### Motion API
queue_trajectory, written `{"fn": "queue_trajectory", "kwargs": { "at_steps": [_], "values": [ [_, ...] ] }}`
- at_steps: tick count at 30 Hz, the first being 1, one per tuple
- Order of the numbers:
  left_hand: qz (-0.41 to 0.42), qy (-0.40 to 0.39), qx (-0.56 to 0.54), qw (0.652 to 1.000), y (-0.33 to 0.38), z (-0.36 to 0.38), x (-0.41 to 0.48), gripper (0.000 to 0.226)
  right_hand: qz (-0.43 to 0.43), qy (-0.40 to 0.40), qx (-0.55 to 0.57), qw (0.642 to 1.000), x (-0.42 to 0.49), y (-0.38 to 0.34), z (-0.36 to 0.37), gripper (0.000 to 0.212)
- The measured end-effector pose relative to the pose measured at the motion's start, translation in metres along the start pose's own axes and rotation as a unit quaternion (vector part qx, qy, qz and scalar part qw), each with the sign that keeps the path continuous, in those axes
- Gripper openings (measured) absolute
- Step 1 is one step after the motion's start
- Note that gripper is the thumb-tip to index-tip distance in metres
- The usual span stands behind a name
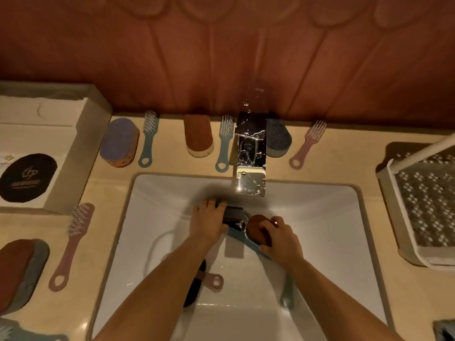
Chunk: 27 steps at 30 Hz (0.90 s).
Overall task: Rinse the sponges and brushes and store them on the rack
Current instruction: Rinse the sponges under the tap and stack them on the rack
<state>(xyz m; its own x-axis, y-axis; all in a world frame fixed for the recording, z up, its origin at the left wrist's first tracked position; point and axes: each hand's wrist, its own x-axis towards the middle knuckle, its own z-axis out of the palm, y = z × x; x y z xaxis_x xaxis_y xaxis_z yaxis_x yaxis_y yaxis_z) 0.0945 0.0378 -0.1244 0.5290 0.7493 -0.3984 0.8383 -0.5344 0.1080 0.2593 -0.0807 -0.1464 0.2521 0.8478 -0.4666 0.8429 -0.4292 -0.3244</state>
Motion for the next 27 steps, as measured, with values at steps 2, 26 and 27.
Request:
{"fn": "queue_trajectory", "kwargs": {
  "at_steps": [2,26,27],
  "values": [
    [-0.009,-0.003,-0.007,1.0,-0.002,0.003,0.002,0.063,0.001,0.001,0.004,1.0,0.001,0.0,0.002,0.062],
    [-0.181,0.054,-0.487,0.853,-0.031,-0.04,-0.084,0.022,0.051,0.016,0.035,0.998,-0.007,-0.009,0.005,0.053],
    [-0.194,0.041,-0.536,0.82,-0.031,-0.044,-0.09,0.025,0.049,0.028,0.056,0.997,-0.01,-0.011,0.004,0.052]
  ]
}}
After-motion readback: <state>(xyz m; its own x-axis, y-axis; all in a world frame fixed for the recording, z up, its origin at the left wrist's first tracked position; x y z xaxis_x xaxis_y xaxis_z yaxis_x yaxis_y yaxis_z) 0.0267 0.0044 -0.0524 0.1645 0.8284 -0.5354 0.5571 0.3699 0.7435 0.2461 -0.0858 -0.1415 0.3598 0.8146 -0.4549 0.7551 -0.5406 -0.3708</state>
